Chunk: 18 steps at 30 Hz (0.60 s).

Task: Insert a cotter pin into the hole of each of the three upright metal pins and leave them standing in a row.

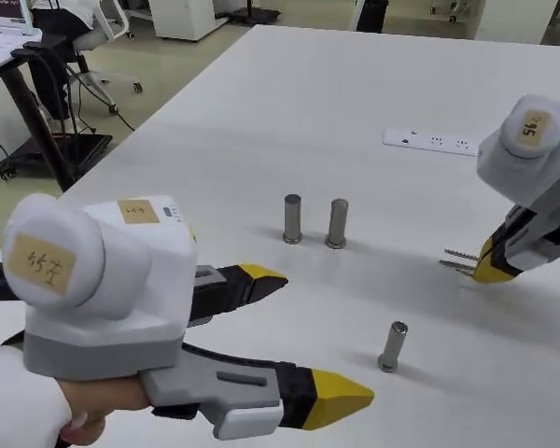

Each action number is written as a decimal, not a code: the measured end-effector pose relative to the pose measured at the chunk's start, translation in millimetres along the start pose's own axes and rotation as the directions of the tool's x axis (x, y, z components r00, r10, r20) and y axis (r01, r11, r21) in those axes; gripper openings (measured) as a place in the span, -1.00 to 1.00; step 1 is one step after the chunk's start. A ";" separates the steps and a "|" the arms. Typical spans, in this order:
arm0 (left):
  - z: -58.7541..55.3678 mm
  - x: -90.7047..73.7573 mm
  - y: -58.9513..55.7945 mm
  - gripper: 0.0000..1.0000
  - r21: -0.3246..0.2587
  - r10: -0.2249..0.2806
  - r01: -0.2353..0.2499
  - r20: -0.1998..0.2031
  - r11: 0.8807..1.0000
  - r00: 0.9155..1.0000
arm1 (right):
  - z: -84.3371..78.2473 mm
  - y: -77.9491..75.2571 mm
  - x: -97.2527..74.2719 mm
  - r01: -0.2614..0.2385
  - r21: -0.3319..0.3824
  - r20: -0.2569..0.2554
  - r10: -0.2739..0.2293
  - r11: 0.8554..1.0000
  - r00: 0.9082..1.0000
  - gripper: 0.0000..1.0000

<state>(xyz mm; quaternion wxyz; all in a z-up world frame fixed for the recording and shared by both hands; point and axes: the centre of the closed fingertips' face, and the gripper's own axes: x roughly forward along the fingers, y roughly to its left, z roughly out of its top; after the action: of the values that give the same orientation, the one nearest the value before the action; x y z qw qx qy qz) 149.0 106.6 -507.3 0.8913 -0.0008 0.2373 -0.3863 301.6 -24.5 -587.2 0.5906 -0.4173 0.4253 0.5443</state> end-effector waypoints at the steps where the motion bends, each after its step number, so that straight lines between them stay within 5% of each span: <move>1: 0.5 0.8 -0.6 0.43 -0.001 -0.002 0.002 0.002 1.000 1.000 | 0.2 1.0 -2.6 0.009 0.000 0.009 -0.009 1.000 1.000 -1.00; 10: 11.3 10.9 -3.5 0.26 -0.043 -0.019 0.021 0.030 0.999 0.999 | 6.2 19.2 -27.4 0.091 -0.020 0.105 -0.088 0.996 0.991 -1.00; 18: 24.0 23.7 -9.3 0.21 -0.046 -0.051 0.054 0.051 0.997 0.997 | 19.9 38.2 -52.8 0.210 -0.015 0.242 -0.200 0.978 0.949 -1.00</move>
<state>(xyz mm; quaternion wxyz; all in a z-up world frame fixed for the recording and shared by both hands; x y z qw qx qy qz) 166.7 79.4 -494.3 0.8863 -0.0379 0.2238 -0.4037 262.0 -18.4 -532.0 0.6822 -0.4026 0.2941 0.5347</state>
